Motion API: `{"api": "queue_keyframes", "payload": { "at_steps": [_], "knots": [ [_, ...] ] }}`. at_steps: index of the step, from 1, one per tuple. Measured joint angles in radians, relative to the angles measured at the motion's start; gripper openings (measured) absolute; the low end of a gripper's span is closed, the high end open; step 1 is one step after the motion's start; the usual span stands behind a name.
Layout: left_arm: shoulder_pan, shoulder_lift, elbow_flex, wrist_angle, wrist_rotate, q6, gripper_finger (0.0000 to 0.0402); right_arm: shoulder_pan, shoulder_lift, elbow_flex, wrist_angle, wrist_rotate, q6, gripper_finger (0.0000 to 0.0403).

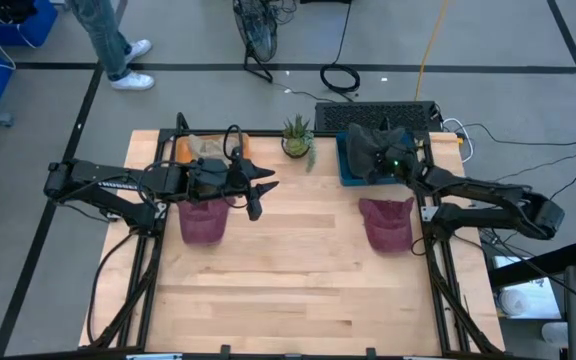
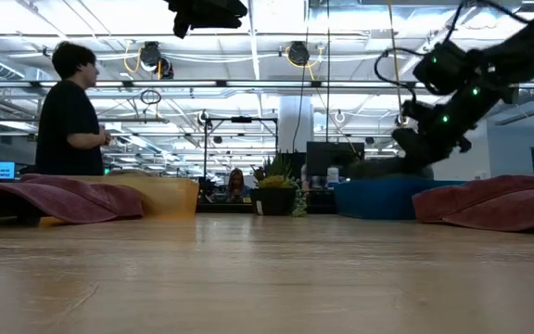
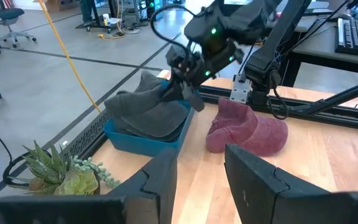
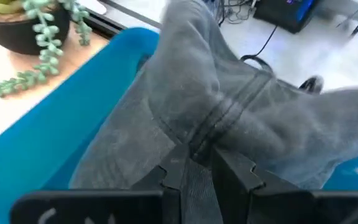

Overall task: Pick & Place hat
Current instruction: Put the black cap into the blue bin

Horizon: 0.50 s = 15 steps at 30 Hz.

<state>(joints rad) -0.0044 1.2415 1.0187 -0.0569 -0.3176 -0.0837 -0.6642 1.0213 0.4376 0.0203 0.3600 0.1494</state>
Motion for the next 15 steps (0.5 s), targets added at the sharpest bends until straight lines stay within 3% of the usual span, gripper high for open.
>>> {"api": "queue_keyframes", "payload": {
  "at_steps": [6,15],
  "knots": [
    [0.0,0.0,0.0,0.0,0.0,0.002,0.0136,-0.093,0.092,-0.053,0.062,-0.127,0.036,0.0043],
    [0.0,0.0,0.0,0.0,0.0,0.003,0.0136,-0.108,0.174,-0.055,0.06,-0.149,0.032,0.004]
  ]
}}
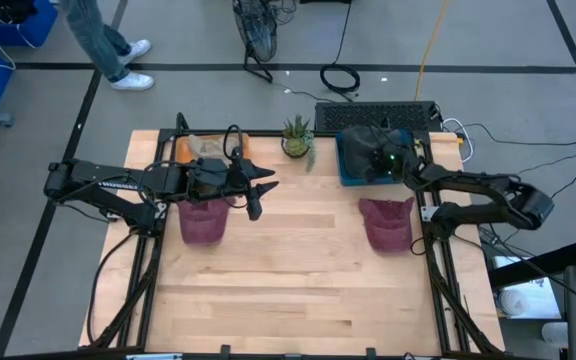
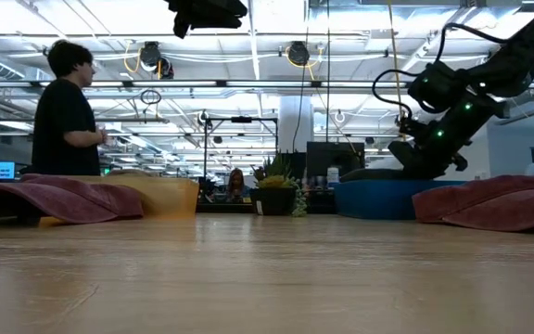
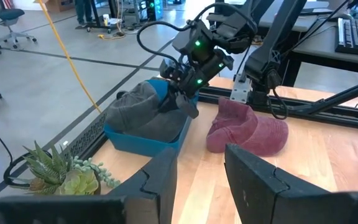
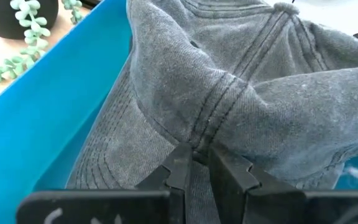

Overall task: Pick & Place hat
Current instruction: Put the black cap into the blue bin

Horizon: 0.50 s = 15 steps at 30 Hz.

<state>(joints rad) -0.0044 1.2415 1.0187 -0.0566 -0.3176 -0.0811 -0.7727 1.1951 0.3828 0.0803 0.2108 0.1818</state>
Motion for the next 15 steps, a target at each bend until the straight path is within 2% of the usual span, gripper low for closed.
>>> {"api": "queue_keyframes", "payload": {
  "at_steps": [8,15],
  "knots": [
    [0.0,0.0,0.0,0.0,0.0,-0.001,0.0136,-0.002,0.073,-0.002,0.086,0.016,-0.039,0.004],
    [0.0,0.0,0.0,-0.001,0.0,-0.001,0.0136,-0.049,0.011,-0.005,0.137,0.056,-0.07,0.0041]
  ]
}}
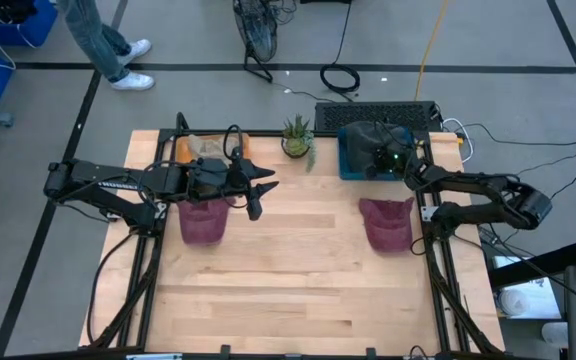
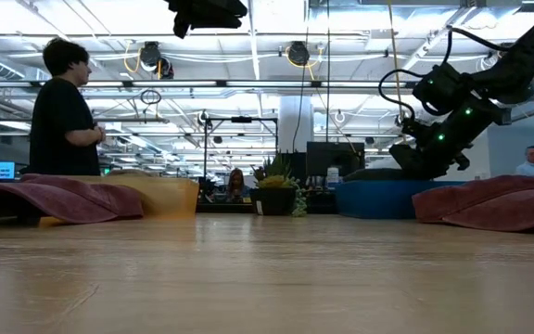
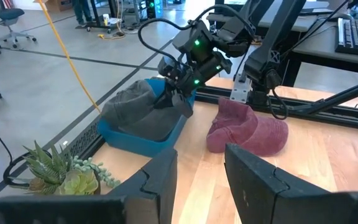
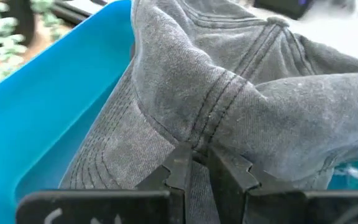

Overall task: Pick & Place hat
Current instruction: Put the black cap into the blue bin, then adjust the blue bin

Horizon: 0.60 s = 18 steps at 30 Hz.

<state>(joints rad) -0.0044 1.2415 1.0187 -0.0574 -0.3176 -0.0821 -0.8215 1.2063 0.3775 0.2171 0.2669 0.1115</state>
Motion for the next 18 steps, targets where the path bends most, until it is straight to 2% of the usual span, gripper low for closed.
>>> {"api": "queue_keyframes", "payload": {
  "at_steps": [6,12,18],
  "knots": [
    [0.0,0.0,0.0,-0.001,0.0,-0.001,0.0136,-0.001,-0.054,0.0,-0.002,0.012,-0.011,0.0041],
    [0.0,0.0,0.0,-0.004,0.0,-0.001,0.0136,0.048,-0.17,-0.002,-0.029,-0.062,-0.026,0.0041],
    [0.0,0.0,0.0,-0.009,0.0,-0.001,0.0136,0.121,-0.318,-0.002,-0.178,-0.063,0.0,0.0041]
  ]
}}
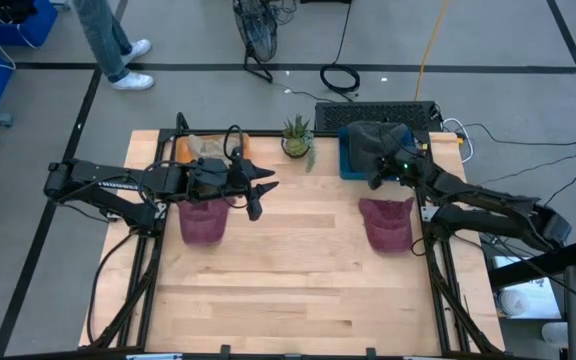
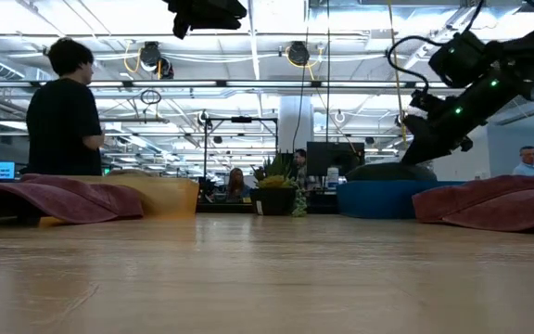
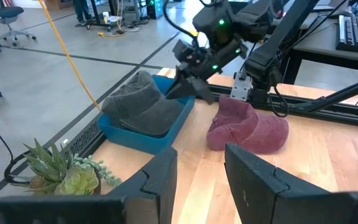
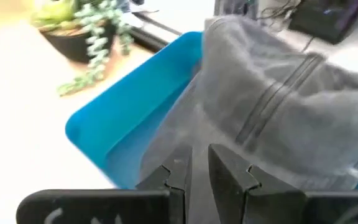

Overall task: Pick & Place hat
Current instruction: Adjust the blue bin

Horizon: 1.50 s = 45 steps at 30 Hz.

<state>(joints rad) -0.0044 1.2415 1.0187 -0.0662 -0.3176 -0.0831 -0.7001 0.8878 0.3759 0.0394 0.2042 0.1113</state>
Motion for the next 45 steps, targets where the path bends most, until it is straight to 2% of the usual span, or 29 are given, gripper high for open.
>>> {"api": "queue_keyframes", "payload": {
  "at_steps": [2,8,15,19,24,30,45],
  "knots": [
    [0.0,0.0,0.0,0.0,0.0,-0.001,0.0136,0.03,-0.041,0.0,-0.055,-0.009,0.026,0.0041],
    [0.0,0.0,0.0,0.001,0.0,-0.026,0.0136,0.13,-0.106,-0.019,-0.095,-0.18,0.116,0.0041],
    [0.0,0.0,0.0,0.002,0.0,-0.031,0.0136,0.222,-0.095,-0.048,-0.139,-0.182,0.219,0.0041],
    [0.0,0.0,0.0,0.002,0.0,-0.034,0.0136,0.232,-0.057,-0.051,-0.159,-0.143,0.221,0.0041],
    [0.0,0.0,0.0,0.003,0.001,-0.035,0.0136,0.228,0.019,-0.051,-0.162,-0.04,0.211,0.0041],
    [0.0,0.0,0.0,0.003,0.001,-0.036,0.0136,0.223,0.09,-0.052,-0.121,0.153,0.152,0.0041],
    [0.0,0.0,0.0,0.002,0.001,-0.034,0.0136,0.198,0.11,-0.053,-0.054,0.139,0.059,0.0041]
  ]
}}
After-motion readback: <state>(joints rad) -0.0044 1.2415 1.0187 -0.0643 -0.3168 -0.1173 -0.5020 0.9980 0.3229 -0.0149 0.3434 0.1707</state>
